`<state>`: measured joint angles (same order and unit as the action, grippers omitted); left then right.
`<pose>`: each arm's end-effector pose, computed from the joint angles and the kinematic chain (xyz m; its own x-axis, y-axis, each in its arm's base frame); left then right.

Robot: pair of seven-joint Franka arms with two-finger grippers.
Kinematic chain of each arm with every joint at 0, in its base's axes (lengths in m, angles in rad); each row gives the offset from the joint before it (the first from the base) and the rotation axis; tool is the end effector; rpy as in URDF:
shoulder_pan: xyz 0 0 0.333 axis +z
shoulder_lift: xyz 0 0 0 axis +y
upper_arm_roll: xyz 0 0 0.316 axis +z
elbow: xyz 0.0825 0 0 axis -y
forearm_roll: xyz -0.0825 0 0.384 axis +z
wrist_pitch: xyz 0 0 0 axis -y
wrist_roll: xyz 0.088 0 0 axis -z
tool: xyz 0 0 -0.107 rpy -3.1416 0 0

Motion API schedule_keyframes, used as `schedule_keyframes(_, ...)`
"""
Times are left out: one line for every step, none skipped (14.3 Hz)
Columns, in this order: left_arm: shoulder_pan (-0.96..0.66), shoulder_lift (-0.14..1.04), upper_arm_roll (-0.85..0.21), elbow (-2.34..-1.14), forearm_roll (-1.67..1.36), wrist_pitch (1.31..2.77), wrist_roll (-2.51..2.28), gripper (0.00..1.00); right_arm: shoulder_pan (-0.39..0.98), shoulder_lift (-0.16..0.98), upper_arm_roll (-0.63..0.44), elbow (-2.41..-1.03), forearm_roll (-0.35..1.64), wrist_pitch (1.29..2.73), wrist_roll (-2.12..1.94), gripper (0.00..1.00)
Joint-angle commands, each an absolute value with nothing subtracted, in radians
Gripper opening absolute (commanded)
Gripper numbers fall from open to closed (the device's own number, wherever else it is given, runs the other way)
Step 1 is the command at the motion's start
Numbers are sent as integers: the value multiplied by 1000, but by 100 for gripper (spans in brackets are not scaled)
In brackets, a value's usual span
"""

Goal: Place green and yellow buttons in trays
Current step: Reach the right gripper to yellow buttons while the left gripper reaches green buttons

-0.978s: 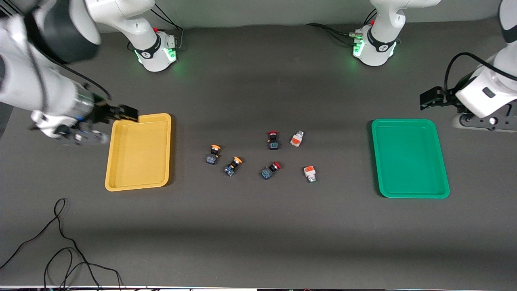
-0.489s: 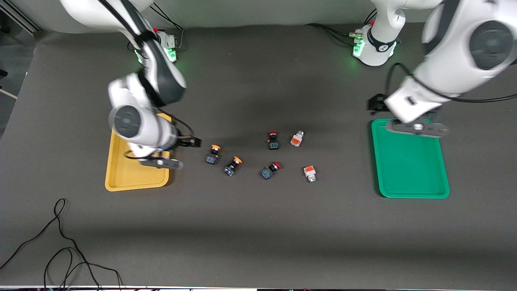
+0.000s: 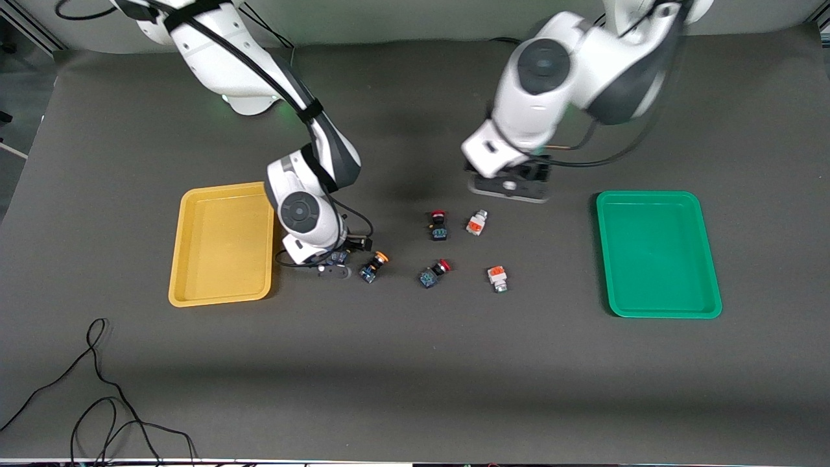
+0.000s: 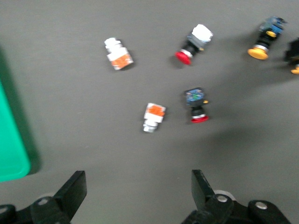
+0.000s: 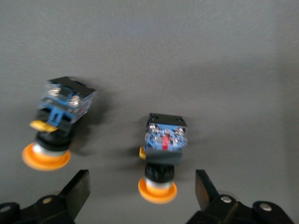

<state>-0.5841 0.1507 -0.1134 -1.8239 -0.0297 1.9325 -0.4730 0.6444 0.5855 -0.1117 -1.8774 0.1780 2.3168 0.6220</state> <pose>0.4587 -0.3835 0.4480 0.9758 -0.2111 -0.0571 -0.2103 -0.9774 0.0206 0.5318 0.3203 0.1870 0.9681 -0.2047 -0.1448 -0.2007 -0.9788 0.0414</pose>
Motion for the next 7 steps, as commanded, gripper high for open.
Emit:
schedule_keyframes(-626,173,-95,-1825,-14,1965,-453,100,652,580,-123,-1930,195,2370,624,100)
schedule_keyframes(-624,185,-95,-1828,-15,1964,-419,100,652,578,-123,-1939,195,2370,623,100)
schedule_keyframes(-621,201,-95,-1841,-15,1974,-405,100,652,578,-124,-1942,195,2372,623,100)
schedule_keyframes(-617,227,-95,-1844,-17,1992,-402,100,650,578,-124,-1942,195,2370,623,94)
schedule_keyframes(-617,257,-94,-1859,-17,2034,-402,100,650,575,-126,-1944,195,2370,623,80)
schedule_keyframes(-615,284,-94,-1879,-17,2093,-400,100,649,571,-126,-1944,195,2368,623,43)
schedule_keyframes(-609,322,-94,-1891,-17,2147,-394,100,647,566,-126,-1942,195,2365,627,0)
